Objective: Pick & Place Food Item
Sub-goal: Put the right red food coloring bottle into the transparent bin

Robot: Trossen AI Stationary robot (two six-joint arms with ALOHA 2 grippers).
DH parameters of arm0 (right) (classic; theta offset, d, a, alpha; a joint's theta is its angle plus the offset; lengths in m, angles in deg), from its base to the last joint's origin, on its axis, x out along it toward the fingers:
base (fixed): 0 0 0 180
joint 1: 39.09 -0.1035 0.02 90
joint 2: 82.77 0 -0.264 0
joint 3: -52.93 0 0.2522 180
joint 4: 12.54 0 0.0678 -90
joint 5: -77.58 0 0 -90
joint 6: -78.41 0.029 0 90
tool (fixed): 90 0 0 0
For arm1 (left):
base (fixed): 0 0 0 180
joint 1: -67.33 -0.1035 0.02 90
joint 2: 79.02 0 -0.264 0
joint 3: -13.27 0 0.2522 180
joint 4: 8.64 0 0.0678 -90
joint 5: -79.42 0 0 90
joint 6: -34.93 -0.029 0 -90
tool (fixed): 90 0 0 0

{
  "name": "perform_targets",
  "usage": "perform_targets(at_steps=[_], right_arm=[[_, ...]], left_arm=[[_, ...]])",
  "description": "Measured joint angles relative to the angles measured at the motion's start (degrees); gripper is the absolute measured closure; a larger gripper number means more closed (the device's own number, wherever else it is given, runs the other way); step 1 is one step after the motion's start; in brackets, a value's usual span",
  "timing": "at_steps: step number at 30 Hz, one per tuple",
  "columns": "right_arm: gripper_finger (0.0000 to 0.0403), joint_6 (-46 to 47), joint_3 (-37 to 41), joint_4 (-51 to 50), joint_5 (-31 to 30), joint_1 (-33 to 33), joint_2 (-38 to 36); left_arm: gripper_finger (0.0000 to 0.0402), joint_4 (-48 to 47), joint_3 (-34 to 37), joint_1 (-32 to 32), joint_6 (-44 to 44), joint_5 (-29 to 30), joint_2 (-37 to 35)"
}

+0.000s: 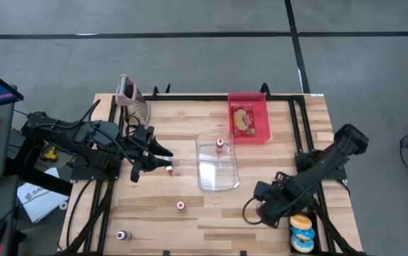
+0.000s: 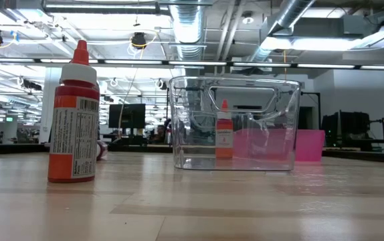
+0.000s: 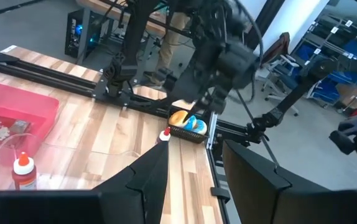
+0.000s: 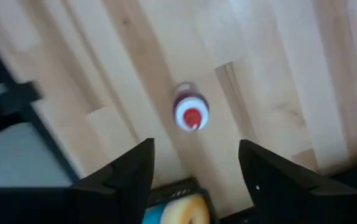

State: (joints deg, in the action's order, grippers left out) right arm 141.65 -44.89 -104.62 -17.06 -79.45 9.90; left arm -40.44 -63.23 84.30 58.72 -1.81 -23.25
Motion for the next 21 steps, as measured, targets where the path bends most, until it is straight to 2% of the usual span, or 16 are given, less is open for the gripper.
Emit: perform_targets(at_steps=[9,21], right_arm=[[0.0168,0.2,0.0,0.6,0.5,-0.9,6.1],[0.0168,8.9,4.7,5.2,6.4,3.6,4.3]], left_arm=[[0.0253,0.0,0.0,0.4,0.9,-0.6,0.0],[0.0253,0.1,0.0,0.4,1.1,-1.7,0.0]])
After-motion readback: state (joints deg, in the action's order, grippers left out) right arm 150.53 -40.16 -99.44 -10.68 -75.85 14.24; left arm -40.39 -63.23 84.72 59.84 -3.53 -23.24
